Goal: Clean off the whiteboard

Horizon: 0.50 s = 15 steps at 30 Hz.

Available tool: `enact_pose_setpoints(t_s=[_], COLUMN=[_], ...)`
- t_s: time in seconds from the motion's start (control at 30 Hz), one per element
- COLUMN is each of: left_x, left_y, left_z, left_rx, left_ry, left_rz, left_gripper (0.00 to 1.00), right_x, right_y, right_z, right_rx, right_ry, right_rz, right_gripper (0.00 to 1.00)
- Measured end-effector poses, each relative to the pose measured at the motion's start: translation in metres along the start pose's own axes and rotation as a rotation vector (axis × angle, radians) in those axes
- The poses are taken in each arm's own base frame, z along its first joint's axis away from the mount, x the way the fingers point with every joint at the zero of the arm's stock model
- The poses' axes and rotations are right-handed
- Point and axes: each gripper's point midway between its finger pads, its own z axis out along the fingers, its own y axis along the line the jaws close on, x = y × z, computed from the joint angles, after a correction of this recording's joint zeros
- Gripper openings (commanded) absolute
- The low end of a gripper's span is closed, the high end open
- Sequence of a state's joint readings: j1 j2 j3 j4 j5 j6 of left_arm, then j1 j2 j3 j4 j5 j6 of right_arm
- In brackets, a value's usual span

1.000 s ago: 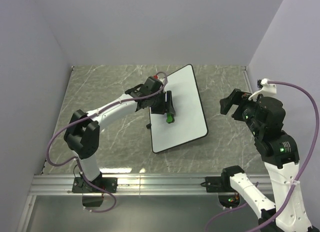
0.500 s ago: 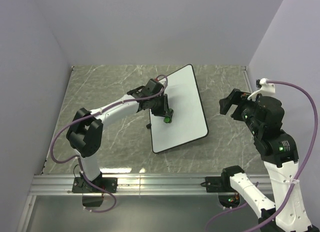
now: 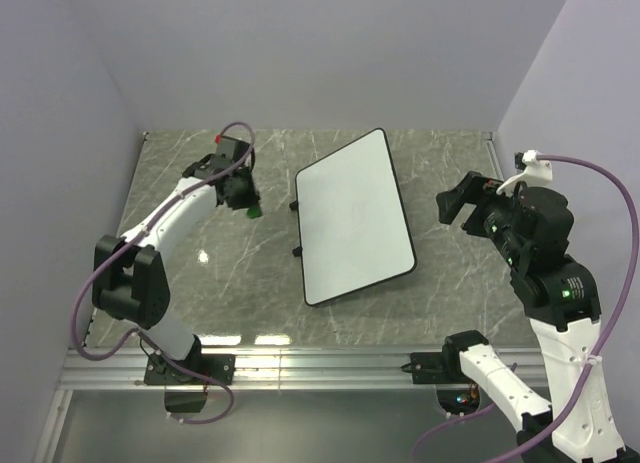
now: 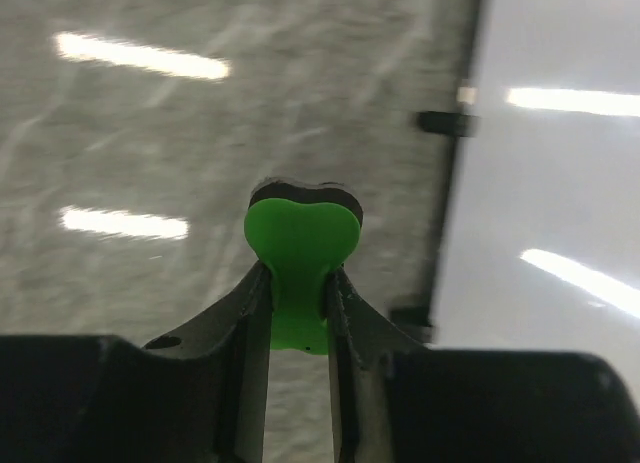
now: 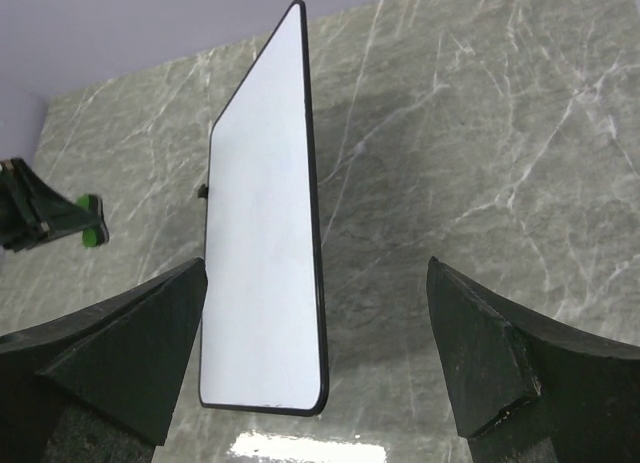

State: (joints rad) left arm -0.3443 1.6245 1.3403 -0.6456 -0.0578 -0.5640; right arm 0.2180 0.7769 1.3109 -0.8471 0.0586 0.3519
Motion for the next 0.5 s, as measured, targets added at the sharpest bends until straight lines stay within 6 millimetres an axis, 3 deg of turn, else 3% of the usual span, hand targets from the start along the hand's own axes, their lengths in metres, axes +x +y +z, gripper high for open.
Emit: enact_pose_setpoints(t_s=[0.1,0.13,0.23,0.27,0.3,0.37,0.4,0.5], left_x=[0.015,0.028,0.064,0.074,0.081,0.087,0.087,0.080], left_y=[0.040,0.049,0.069,0.076,0.080,0.086,0.088,0.089], left_z=[0.002,0.005,0.015,0.017,0.018,0.020,0.020,0.018], left_rx=[-0.123,-0.151,-0.207,-0.223,-0.234,-0.250,-0.258,-0.272], left_ry=[0.013,0.040,0.124,0.150,0.167,0.185,0.185,0.164], left_rz=[0.007,0.020,0.037,0.042,0.035,0.034,0.030,0.015], left_gripper=[0.07,0.25,0.56,0.61,0.65,0.93,0.99,0.99], right_x=[0.001,0.002,0.003,0.003,0.003,0.004,0.004,0.005], right_y=[0.002,0.002,0.004,0.004,0.005,0.005,0.005,0.005], right_z=[0.003,0.005,0.007,0.007,0.007,0.008,0.008,0.007], right_rx=[-0.002,-0.001,-0.004,-0.005,-0.006,-0.007,-0.007,-0.013], right_ry=[0.012,0.017,0.027,0.027,0.028,0.028,0.029,0.025], right_rz=[0.019,0.024,0.040,0.043,0.048,0.051,0.053,0.054], right_gripper=[0.98,0.99,1.00,1.00,1.00,1.00,1.00,1.00])
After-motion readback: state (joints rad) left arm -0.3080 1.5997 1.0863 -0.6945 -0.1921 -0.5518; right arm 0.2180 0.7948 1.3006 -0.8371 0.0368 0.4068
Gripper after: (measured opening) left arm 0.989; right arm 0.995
